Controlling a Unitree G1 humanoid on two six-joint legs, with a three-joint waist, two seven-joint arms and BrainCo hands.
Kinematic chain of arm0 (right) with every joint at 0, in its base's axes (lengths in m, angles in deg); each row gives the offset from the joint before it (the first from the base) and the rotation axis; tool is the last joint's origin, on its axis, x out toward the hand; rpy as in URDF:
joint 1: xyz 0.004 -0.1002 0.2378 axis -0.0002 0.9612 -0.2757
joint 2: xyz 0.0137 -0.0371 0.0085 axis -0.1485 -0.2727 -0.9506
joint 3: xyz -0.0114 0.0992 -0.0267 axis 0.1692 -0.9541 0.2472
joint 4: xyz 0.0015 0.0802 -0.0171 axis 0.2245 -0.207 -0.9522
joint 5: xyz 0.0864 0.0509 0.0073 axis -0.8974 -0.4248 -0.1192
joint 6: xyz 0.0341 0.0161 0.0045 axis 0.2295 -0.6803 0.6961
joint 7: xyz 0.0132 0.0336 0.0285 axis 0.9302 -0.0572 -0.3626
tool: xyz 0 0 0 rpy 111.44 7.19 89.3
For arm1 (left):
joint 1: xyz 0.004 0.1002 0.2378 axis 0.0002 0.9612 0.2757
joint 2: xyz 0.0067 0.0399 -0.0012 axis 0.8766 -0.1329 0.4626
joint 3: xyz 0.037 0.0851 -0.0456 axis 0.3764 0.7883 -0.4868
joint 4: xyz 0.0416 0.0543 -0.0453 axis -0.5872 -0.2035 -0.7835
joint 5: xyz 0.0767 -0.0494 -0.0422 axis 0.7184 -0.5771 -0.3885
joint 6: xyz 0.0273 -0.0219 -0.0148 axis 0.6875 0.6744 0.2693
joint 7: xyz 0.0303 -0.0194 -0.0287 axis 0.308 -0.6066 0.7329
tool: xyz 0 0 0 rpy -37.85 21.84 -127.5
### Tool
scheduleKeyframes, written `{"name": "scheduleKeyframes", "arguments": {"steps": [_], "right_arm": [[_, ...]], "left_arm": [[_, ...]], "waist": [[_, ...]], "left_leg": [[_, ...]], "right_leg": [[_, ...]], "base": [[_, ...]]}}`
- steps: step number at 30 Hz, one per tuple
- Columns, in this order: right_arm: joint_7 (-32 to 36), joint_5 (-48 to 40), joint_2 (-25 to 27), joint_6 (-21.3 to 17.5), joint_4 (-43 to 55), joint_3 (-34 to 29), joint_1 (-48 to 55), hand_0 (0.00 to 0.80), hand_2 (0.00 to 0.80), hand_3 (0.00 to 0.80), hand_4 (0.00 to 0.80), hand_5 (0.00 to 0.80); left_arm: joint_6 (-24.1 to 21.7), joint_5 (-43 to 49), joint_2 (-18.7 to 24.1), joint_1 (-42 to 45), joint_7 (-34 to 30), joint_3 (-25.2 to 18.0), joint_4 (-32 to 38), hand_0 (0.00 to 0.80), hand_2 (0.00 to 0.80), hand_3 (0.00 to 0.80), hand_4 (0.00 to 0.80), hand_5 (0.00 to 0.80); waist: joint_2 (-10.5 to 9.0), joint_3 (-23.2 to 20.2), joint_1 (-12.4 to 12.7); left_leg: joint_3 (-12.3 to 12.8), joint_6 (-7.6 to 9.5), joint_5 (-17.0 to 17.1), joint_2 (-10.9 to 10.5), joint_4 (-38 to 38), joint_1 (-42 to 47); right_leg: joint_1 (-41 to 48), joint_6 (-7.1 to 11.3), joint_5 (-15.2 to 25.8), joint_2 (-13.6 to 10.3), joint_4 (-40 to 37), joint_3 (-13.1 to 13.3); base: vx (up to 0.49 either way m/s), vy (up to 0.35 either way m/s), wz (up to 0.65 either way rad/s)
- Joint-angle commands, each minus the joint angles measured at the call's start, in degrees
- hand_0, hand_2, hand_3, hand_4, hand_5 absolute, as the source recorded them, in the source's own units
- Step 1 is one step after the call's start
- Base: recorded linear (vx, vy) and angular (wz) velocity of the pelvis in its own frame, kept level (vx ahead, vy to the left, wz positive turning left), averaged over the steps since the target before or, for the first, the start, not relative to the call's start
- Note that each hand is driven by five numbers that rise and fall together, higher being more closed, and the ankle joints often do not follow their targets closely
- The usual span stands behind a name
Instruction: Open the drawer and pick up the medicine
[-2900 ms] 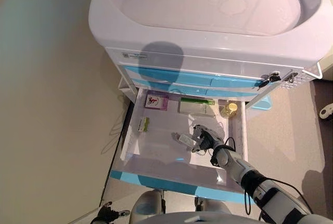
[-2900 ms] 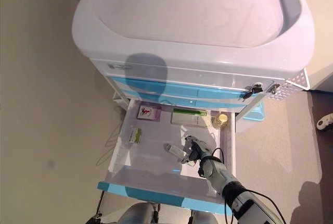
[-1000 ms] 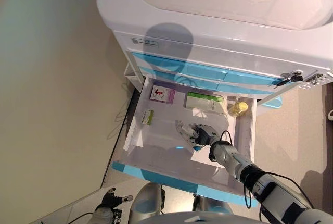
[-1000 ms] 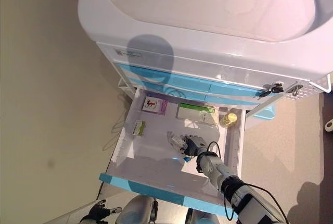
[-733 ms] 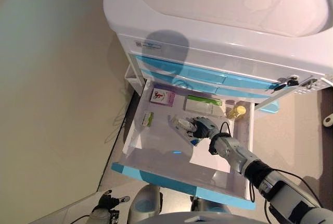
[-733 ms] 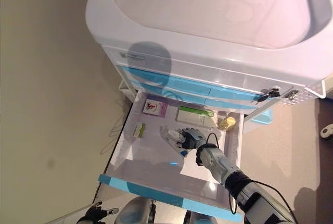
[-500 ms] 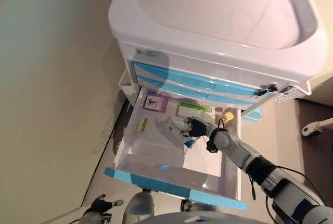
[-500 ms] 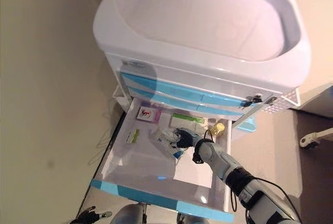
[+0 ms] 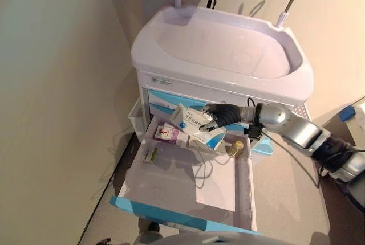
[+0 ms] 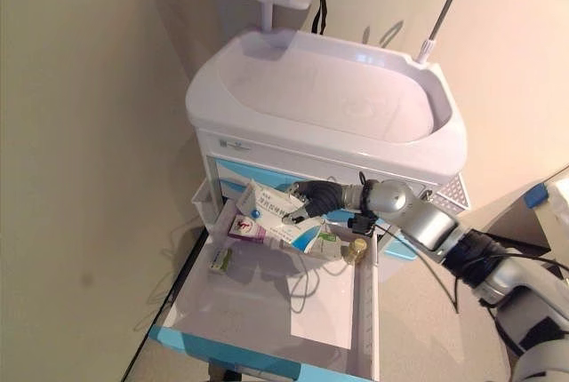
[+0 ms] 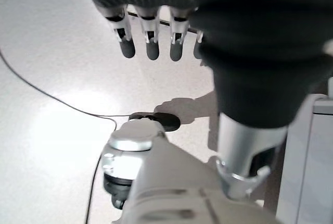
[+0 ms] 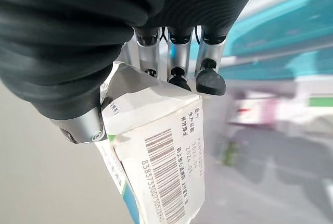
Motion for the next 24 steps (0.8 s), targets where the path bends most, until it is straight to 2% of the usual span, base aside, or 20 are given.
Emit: {"name": "scheduleKeyframes", "arguments": {"steps": [1,4,8,16,17,21,24], "right_arm": [[-0.93,-8.25,1.56,-2.36,1.01,-0.68,-3.35,0.8,0.8,0.8,0.8,0.8],[-2.74,-12.1,6.94,-4.51,1.6,-4.81,-3.53,0.8,0.8,0.8,0.8,0.8],[-5.52,-12.14,9.05,-6.27,-2.25,-8.51,-3.9,0.8,0.8,0.8,0.8,0.8],[-12.69,-9.05,8.41,-8.66,-14.67,-12.25,-7.99,0.8,0.8,0.8,0.8,0.8],[-14.88,-7.97,7.27,-9.26,-19.67,-12.64,-10.25,0.8,0.8,0.8,0.8,0.8],[-17.43,-6.28,5.71,-9.5,-26.02,-11.9,-14.39,0.8,0.8,0.8,0.8,0.8],[-20.25,-2.31,3.05,-8.69,-37.0,-9.56,-21.27,0.8,0.8,0.8,0.8,0.8]], "left_arm": [[-0.33,0.52,0.48,-1.68,-0.52,-0.2,-4.36,0.0,0.0,0.0,0.0,0.0],[-0.07,0.86,-0.47,-0.23,-0.72,-0.43,-5.27,0.0,0.0,0.0,0.0,0.0],[-0.19,0.76,-1.0,0.67,-0.86,0.12,-5.6,0.0,0.0,0.0,0.0,0.0],[-0.38,-1.08,-0.85,0.78,-0.23,1.96,-5.13,0.0,0.0,0.0,0.0,0.0],[-0.4,-1.57,-0.62,0.75,-0.12,2.43,-5.21,0.0,0.0,0.0,0.0,0.0],[-0.35,-2.38,-0.26,0.67,0.25,3.05,-5.52,0.0,0.0,0.0,0.0,0.0],[-0.21,-3.6,0.19,0.79,0.35,3.67,-5.87,0.0,0.0,0.0,0.0,0.0]], "waist": [[-1.34,-1.15,1.9],[-1.47,-2.3,1.53],[-1.39,-2.89,1.22],[-1.38,-2.91,1.26],[-1.43,-2.8,1.44],[-1.49,-2.53,1.63],[-1.71,-2.06,2.31]], "left_leg": [[0.0,0.45,-2.05,-1.64,0.0,0.45],[-0.05,0.32,-2.28,-1.47,0.0,1.13],[-0.13,0.33,-2.52,-1.47,0.0,1.51],[-0.44,0.5,-2.91,-1.67,0.0,1.92],[-0.61,0.55,-2.92,-1.74,0.0,1.86],[-0.87,0.61,-2.96,-1.82,0.0,1.75],[-1.14,0.66,-2.89,-1.91,0.0,1.4]], "right_leg": [[-2.16,2.96,1.12,-0.16,2.3,-0.72],[-1.37,3.03,0.92,-0.19,2.24,-1.13],[-0.97,3.06,0.72,-0.21,2.29,-1.41],[-0.45,3.05,0.49,-0.29,2.46,-1.82],[-0.48,3.05,0.49,-0.33,2.51,-1.97],[-0.49,3.04,0.46,-0.35,2.52,-2.14],[-0.66,3.03,0.53,-0.41,2.47,-2.48]], "base": [[0.037,-0.009,-0.02],[0.017,-0.002,0.0],[0.021,-0.001,0.0],[0.012,0.002,0.01],[0.0,0.0,0.0],[0.005,0.002,0.02],[0.006,0.005,0.03]]}}
